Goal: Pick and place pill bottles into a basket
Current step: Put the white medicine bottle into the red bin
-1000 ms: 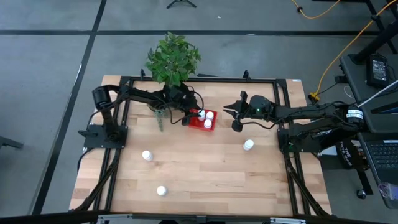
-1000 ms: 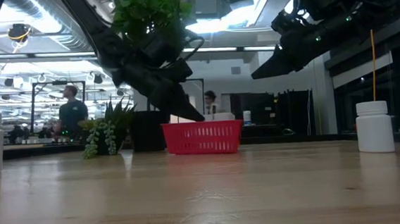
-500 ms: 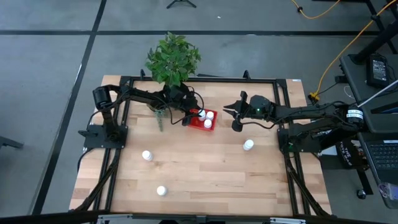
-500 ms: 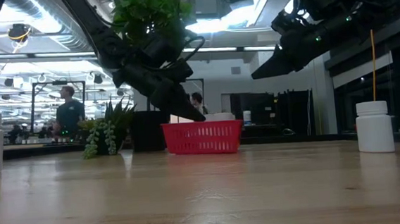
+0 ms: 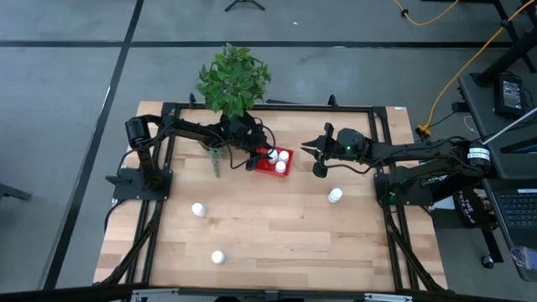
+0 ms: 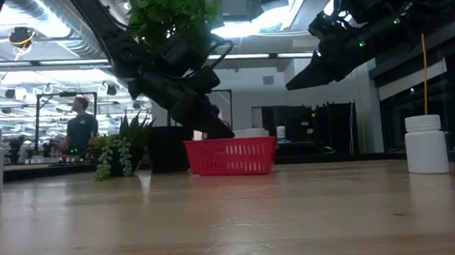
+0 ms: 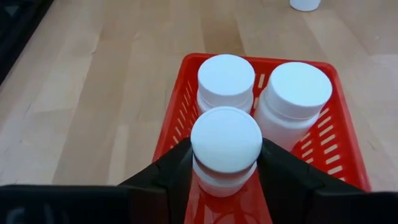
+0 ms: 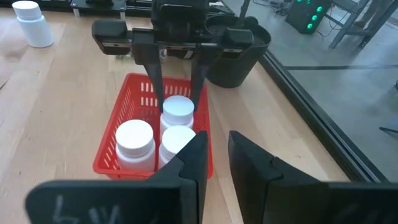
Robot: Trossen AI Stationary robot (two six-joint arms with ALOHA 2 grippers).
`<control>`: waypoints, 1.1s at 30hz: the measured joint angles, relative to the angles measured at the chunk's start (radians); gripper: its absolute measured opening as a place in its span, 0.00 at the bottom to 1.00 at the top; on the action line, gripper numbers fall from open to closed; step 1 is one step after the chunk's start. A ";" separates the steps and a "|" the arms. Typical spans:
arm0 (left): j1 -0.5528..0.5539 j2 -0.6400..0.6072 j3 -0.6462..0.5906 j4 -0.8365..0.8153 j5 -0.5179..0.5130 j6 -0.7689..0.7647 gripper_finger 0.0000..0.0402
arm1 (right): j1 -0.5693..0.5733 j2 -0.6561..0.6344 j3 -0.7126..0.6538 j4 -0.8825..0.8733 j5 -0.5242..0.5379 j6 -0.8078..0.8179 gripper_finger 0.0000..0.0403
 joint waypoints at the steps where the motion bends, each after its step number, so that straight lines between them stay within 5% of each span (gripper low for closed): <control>1: 0.000 0.000 0.000 0.000 -0.005 0.002 0.39 | 0.000 0.000 0.000 0.000 0.000 0.000 0.17; 11: -0.011 -0.001 0.000 0.001 -0.066 0.018 0.48 | 0.000 0.000 0.000 -0.002 0.000 0.000 0.17; 33: -0.013 -0.001 0.000 0.074 -0.067 0.034 0.48 | 0.000 0.000 0.000 -0.004 0.000 0.000 0.17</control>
